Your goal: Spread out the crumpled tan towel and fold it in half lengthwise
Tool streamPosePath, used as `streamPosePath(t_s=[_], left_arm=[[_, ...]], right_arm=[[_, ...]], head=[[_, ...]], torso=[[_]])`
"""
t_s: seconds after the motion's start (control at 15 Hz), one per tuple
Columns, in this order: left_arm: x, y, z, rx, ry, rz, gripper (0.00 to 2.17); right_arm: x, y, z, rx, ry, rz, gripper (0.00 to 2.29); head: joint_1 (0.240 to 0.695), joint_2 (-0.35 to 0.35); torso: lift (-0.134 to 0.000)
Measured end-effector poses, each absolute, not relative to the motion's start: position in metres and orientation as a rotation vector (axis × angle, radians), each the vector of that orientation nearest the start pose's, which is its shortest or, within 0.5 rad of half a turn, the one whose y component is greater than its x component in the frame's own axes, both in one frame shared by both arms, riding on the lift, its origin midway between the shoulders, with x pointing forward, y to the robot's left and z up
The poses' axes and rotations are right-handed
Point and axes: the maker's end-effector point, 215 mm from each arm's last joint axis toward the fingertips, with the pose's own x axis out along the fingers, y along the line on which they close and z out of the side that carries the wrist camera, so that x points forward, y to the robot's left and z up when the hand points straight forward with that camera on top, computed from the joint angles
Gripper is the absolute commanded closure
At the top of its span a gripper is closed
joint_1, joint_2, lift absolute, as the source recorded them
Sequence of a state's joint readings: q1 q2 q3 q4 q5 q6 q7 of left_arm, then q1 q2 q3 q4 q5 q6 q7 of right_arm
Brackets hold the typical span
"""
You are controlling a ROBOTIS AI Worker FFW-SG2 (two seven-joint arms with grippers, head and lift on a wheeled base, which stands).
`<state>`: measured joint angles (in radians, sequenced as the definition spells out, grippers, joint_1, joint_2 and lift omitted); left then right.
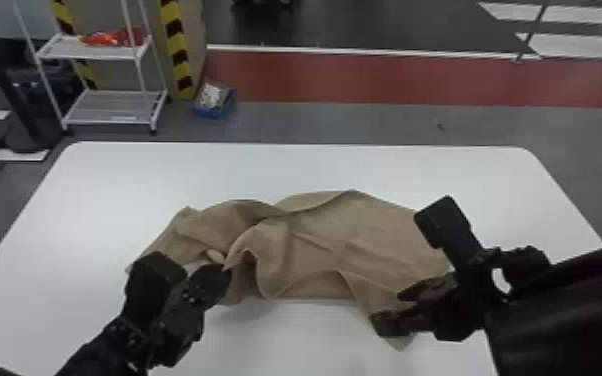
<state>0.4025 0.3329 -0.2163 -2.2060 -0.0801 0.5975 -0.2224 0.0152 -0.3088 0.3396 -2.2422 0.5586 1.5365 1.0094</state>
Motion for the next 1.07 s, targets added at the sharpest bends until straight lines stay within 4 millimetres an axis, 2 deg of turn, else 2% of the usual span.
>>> streamPosePath(t_s=[0.13, 0.27, 0.67, 0.73, 0.8, 0.87, 0.93, 1.07], left_arm=[[0.418, 0.138, -0.414, 0.309, 0.421, -0.471, 2.09], [0.417, 0.138, -0.412, 0.308, 0.418, -0.470, 2.09], [0.417, 0.139, -0.408, 0.312, 0.403, -0.470, 2.09], [0.417, 0.140, -0.407, 0.312, 0.399, -0.469, 2.09], [0.417, 0.140, -0.406, 0.311, 0.396, -0.469, 2.09], [0.416, 0.140, -0.405, 0.310, 0.391, -0.471, 2.09], [0.416, 0.140, -0.404, 0.309, 0.384, -0.472, 2.09], [0.415, 0.141, -0.401, 0.308, 0.373, -0.472, 2.09]], right_arm=[[0.388, -0.155, -0.435, -0.262, 1.041, 0.608, 0.48], [0.384, -0.152, -0.440, -0.278, 1.058, 0.606, 0.59], [0.384, -0.159, -0.442, -0.310, 1.062, 0.585, 0.62], [0.383, -0.161, -0.442, -0.313, 1.063, 0.580, 0.77], [0.383, -0.163, -0.443, -0.318, 1.065, 0.573, 0.80], [0.382, -0.165, -0.444, -0.323, 1.066, 0.567, 0.91], [0.382, -0.166, -0.444, -0.325, 1.067, 0.563, 1.09], [0.382, -0.171, -0.444, -0.331, 1.070, 0.554, 1.12]], head=[[0.695, -0.027], [0.695, -0.021], [0.695, -0.025], [0.695, -0.029], [0.695, -0.031], [0.695, -0.033], [0.695, -0.036], [0.695, -0.042]], torso=[[-0.123], [-0.123], [-0.123], [-0.123], [-0.123], [-0.123], [-0.123], [-0.123]])
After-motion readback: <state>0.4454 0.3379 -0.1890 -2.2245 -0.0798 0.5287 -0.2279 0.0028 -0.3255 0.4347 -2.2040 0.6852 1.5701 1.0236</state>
